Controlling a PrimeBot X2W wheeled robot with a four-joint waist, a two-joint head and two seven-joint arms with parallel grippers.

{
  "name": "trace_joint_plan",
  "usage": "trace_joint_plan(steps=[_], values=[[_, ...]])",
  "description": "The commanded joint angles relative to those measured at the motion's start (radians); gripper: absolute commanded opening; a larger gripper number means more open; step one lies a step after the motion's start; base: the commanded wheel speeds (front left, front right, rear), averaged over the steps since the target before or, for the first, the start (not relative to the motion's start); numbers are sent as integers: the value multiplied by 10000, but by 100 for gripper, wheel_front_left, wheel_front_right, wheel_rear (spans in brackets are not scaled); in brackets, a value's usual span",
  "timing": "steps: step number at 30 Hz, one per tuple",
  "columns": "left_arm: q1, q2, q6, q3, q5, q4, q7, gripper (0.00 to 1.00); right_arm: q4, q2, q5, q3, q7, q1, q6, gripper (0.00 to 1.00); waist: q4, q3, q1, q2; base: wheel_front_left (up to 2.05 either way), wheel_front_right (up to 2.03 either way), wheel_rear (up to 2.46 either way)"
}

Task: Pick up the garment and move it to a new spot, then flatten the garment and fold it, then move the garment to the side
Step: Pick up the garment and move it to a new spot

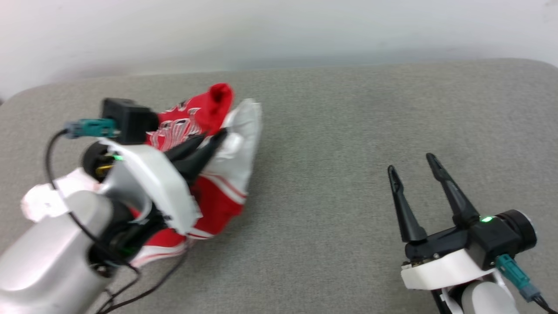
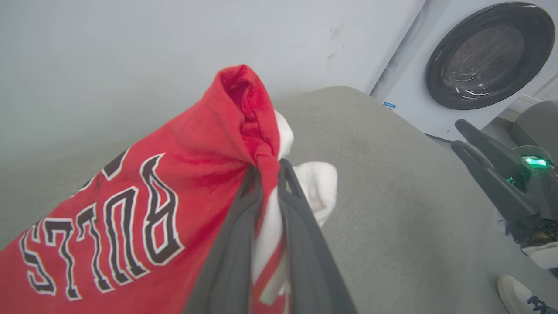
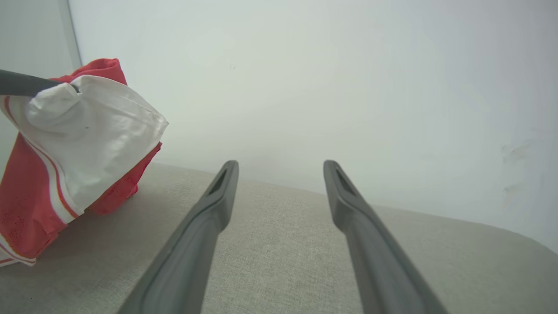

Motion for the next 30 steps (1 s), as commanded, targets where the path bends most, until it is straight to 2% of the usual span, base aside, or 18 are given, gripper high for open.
trace_joint_plan(steps=[1, 5, 14, 15, 21, 22, 23, 26, 30], values=[[-276, -603, 236, -166, 227, -226, -190, 0, -80, -10, 21, -195, -24, -23, -6, 100, -324, -61, 2, 0, 0, 0, 0], [-708, -1634, 472, -710, 755, -88, -229, 0, -200, -7, -93, -464, -24, -177, -6, 100, -820, 58, 2, 0, 0, 0, 0], [-1501, -4004, 357, -1729, 1456, 1683, -659, 0, -719, -1, -103, -794, -24, -615, -6, 100, -2208, 749, 2, 0, 0, 0, 0], [-1501, -4004, 357, -1729, 1456, 1683, -659, 0, -719, -1, -103, -794, -24, -615, -6, 100, -2208, 749, 2, 0, 0, 0, 0], [-1900, -5153, 234, -2538, 2400, 3632, -1311, 0, -939, 1, 33, -999, -24, -756, -6, 100, -2808, 1190, 2, 0, 0, 0, 0], [-1914, -5326, 197, -2615, 2511, 3979, -1506, 52, -941, 1, 55, -996, -24, -740, -6, 100, -2841, 1226, 2, 0, 0, 0, 0], [-1872, -5459, 203, -2641, 2571, 4339, -1703, 100, -941, 1, 49, -995, -24, -727, -6, 100, -2857, 1255, 2, 0, 0, 0, 0], [-1839, -5667, 23, -2752, 2812, 5249, -2299, 100, -870, -1, 27, -927, -24, -694, -6, 100, -2793, 1307, 2, 0, 0, 0, 0], [-1764, -5904, -197, -2523, 2752, 6049, -3232, 100, -716, -1, -94, -935, -23, -580, -6, 100, -2387, 1147, 2, 0, 0, 0, 0]])
